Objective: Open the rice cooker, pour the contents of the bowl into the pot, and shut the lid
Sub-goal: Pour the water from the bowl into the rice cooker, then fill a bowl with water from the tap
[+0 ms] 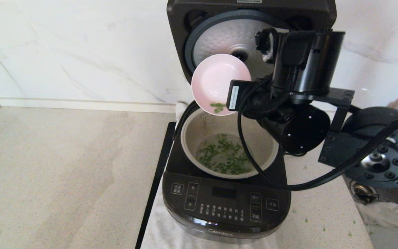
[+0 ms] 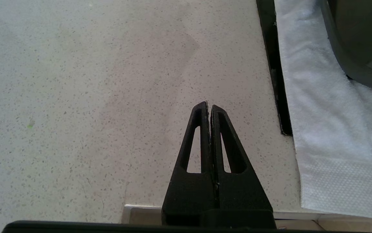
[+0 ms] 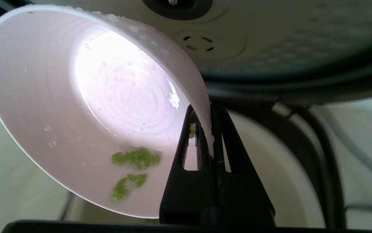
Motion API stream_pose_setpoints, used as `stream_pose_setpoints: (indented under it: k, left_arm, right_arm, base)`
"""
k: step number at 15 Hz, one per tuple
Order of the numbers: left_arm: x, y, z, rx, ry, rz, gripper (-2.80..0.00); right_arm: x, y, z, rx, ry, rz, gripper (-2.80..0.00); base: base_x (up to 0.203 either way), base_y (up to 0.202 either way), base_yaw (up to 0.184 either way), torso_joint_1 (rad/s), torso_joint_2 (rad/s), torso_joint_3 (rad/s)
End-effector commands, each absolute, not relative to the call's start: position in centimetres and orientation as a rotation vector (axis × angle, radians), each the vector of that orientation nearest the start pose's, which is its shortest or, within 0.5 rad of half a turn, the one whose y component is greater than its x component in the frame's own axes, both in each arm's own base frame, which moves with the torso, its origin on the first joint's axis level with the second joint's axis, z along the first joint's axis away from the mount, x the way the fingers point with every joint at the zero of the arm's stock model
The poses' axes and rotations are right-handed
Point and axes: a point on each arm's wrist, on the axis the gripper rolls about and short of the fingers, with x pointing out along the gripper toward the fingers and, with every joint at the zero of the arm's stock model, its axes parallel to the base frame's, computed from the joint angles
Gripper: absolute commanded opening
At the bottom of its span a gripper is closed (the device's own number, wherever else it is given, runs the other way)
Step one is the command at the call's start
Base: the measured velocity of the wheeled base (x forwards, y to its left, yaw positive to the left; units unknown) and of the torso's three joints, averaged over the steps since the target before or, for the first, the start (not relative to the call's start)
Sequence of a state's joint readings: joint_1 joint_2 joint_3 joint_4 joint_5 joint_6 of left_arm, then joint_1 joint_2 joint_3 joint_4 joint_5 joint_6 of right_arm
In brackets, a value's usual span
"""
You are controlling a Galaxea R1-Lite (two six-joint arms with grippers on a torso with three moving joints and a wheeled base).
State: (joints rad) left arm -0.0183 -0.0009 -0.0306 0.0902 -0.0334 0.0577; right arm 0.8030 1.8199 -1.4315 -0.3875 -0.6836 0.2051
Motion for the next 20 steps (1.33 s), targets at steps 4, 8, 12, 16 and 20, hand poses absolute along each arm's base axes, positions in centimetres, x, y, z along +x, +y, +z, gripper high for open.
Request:
stream_pose_setpoints:
  k: [4,8,12,16,20]
  left_arm:
    - [-2.6,0.0,7.5,0.058,0.057,-0.054,-2.8]
    - [-2.6,0.0,7.5,0.058,0.057,-0.054,-2.8]
    - [-2.6,0.0,7.5,0.058,0.057,-0.054,-2.8]
    - [-2.6,0.0,7.5,0.058,0.057,-0.054,-2.8]
    - [-2.6,0.0,7.5,0.058,0.057,-0.054,-2.8]
  right_arm:
    - [23.1,20.9,31.6,0.243,0.295,0.204,-2.8]
    - [20.1,14.7,32.1,0.248,0.556,0.221,-2.8]
    - [19.4,8.6,30.4,0.278,0.674,0.058,-2.8]
    - [19.6,2.0,28.7,0.395,0.717,-0.132,-2.8]
    - [20.7,-7.1,26.5,0.583,0.731,-0.376,-2.8]
  base:
    - [0.0,0.0,0.0,0.0,0.0,0.0]
    - [0.0,0.0,0.0,0.0,0.0,0.0]
    - [0.0,0.0,0.0,0.0,0.0,0.0]
    - [0.0,0.0,0.0,0.0,0.0,0.0]
    - [0.0,0.0,0.0,0.0,0.0,0.0]
